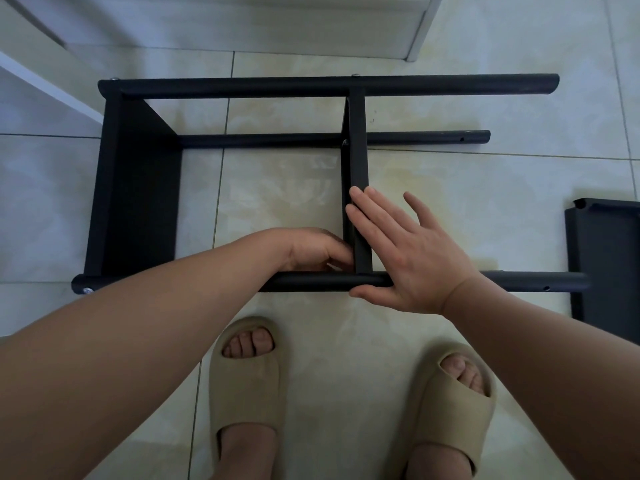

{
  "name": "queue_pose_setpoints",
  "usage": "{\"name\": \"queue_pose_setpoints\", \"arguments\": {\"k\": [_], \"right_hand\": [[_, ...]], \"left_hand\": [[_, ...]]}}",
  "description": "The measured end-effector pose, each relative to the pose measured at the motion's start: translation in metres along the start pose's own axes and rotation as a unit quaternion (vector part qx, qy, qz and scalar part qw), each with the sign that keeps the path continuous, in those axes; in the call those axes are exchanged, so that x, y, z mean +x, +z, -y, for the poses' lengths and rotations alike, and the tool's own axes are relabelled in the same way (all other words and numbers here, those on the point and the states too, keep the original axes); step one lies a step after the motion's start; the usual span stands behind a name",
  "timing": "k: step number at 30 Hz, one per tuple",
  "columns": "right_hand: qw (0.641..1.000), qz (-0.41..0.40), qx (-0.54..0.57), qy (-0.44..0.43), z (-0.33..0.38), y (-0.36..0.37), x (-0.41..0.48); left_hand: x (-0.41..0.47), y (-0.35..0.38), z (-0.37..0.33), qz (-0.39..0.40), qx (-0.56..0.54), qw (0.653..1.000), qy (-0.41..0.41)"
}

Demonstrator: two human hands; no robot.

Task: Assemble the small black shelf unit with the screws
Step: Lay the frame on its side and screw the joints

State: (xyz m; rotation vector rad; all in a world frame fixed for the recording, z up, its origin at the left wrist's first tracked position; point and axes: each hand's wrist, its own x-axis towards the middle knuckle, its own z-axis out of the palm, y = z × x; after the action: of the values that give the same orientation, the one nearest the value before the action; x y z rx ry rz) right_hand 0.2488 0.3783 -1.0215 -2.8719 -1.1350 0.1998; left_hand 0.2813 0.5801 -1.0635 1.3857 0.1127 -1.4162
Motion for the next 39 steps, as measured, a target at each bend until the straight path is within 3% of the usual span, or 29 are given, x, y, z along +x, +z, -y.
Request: {"name": "queue_pose_setpoints", "arguments": {"k": [7,12,18,28,34,39], "right_hand": [[1.000,-0.003,0.002,0.000,0.0000,0.0003,0.0002],[1.000,0.001,0.002,0.000,-0.0002,-0.0002,0.0002],[1.000,-0.002,0.004,0.000,-0.0002,-0.0009,0.0005],[1.000,-0.001,0.004,0.000,-0.0001,-0.0008,0.0008],[1.000,-0.003,0.005,0.000,-0.0006,-0.0008,0.0008],[1.000,-0.008,0.005,-0.002,-0.0003,0.0005,0.0012]], "left_hand": [[-0.0013,-0.0008,-0.0006,-0.013,-0.038,0.999,0.012],[0.0000,-0.0036,0.0020,0.027,-0.110,0.993,0.017],[-0.0013,-0.0003,-0.0005,0.006,0.009,1.000,0.006],[0.0026,-0.0028,0.0017,-0.006,-0.082,0.996,0.017],[-0.0022,0.0012,-0.0030,0.000,-0.005,1.000,0.023],[0.0002,-0.0020,0.0013,-0.023,-0.030,0.999,0.028]]}}
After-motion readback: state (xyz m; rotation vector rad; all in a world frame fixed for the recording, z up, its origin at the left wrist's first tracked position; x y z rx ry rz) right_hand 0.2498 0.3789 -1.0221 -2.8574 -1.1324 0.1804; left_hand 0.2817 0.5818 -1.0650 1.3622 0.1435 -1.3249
